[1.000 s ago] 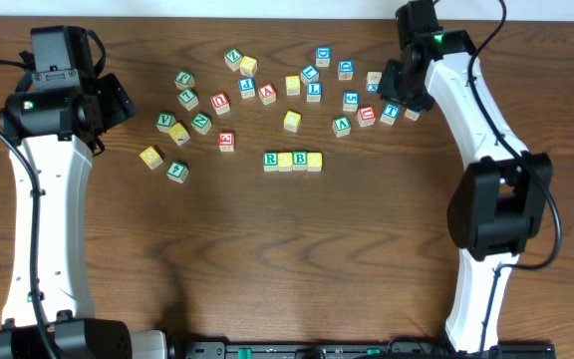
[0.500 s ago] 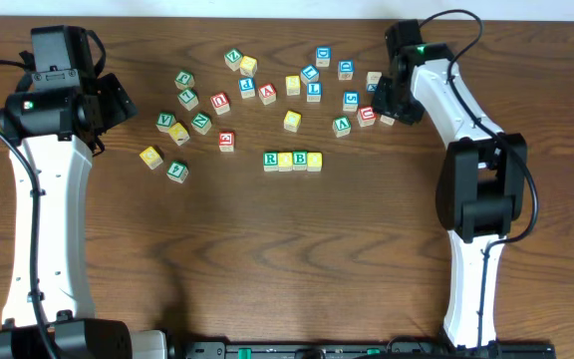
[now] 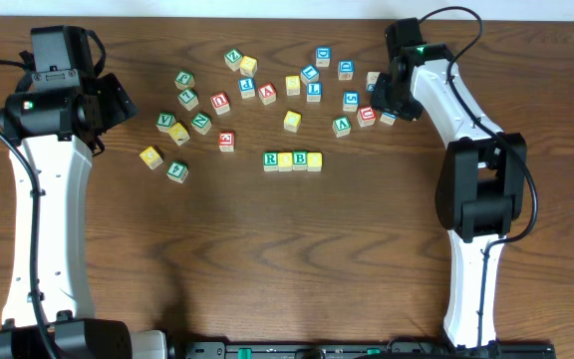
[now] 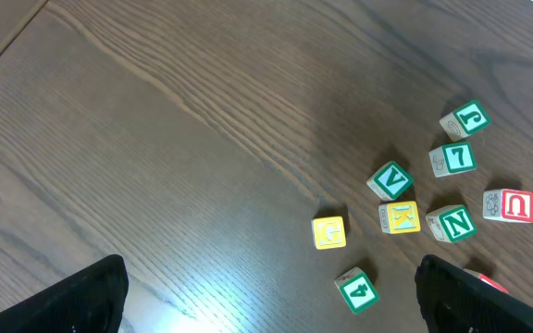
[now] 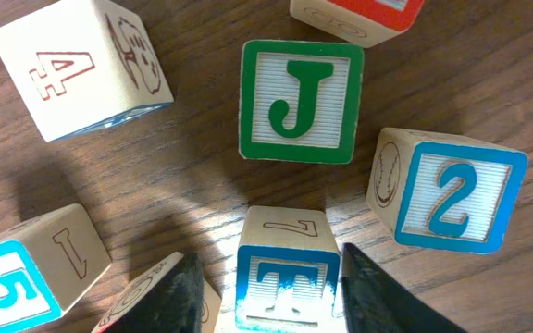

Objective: Spell out ROBOT

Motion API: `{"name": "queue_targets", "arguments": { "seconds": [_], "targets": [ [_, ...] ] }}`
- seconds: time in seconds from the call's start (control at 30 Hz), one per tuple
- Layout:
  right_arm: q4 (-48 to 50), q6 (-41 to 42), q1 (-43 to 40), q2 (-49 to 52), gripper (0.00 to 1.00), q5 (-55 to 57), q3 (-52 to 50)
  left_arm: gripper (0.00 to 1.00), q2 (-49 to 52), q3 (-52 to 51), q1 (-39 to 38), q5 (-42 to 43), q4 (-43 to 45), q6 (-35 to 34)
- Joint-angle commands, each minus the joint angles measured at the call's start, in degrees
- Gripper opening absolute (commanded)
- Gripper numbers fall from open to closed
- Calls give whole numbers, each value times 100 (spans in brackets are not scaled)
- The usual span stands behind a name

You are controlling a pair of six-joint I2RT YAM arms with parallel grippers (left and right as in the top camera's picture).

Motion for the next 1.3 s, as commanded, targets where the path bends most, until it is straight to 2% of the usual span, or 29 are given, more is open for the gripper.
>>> {"name": "queue_targets", "arguments": {
  "seconds": [0.0, 0.77, 1.13, 1.27],
  "targets": [
    [13, -81, -57, 61, 40, 125, 39, 98, -57, -90, 24, -98, 4, -4],
    [83, -81, -74, 61, 38, 223, -188, 98, -57, -90, 24, -98, 4, -4],
    [98, -83, -76, 59, 30, 221, -221, 97, -57, -90, 24, -98, 4, -4],
    [57, -323, -98, -24, 28, 66, -184, 98, -57, -90, 24, -98, 4, -4]
  ]
}}
